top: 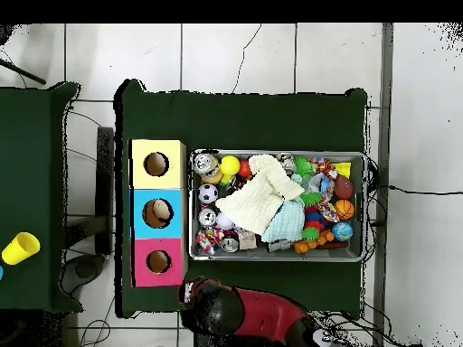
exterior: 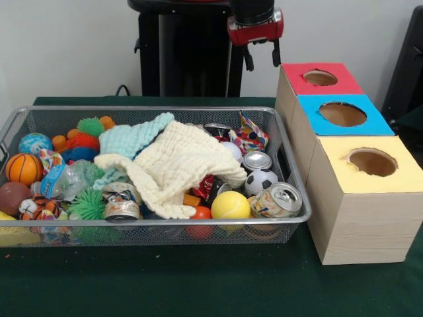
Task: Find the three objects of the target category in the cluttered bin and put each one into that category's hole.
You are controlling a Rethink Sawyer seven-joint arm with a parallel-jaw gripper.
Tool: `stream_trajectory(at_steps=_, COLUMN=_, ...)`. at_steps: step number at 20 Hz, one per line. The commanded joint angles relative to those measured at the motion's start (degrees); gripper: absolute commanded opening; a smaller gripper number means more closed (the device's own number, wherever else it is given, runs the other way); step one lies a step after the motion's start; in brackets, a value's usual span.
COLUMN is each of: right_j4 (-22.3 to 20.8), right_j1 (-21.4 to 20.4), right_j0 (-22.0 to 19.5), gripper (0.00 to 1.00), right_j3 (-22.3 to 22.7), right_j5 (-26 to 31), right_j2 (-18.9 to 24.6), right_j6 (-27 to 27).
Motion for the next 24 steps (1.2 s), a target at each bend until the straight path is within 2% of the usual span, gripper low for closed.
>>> stream_trajectory(at_steps=1, right_j4=3.8, right_j1=0.6, right_j0=-3.9, gripper=1.0, right_j3=-7.0, right_j5=9.5, right_j2=6.0, right_j6=5.0)
stream_trajectory(at_steps=5, right_j4=2.6, right_j1=4.4, right_j0=-5.1, gripper=1.0, right_j3=-11.2, right_j5=12.3, right_j2=6.0, right_j6=2.3)
stream_trajectory(at_steps=7, right_j4=2.3, right_j1=4.8, right_j0=-5.2, gripper=1.0, right_j3=-11.8, right_j5=12.8, right_j2=6.0, right_j6=2.3)
stream_trajectory(at_steps=11, right_j4=1.1, right_j1=9.2, right_j0=-7.1, gripper=1.0, right_j3=-15.6, right_j5=15.0, right_j2=6.9, right_j6=-0.3)
stream_trajectory(at_steps=17, right_j4=-0.3, right_j1=14.6, right_j0=-6.8, gripper=1.0, right_j3=-20.9, right_j5=16.2, right_j2=6.8, right_j6=-1.6)
stream_trajectory(at_steps=20, right_j4=-0.4, right_j1=15.3, right_j0=-6.1, gripper=1.0, right_j3=-23.3, right_j5=19.0, right_j2=6.6, right_j6=-1.7)
stream_trajectory(at_steps=24, right_j4=0.6, right_j1=12.9, right_j0=-5.3, gripper=1.0, right_j3=-24.4, right_j5=24.3, right_j2=6.7, right_j6=-0.6)
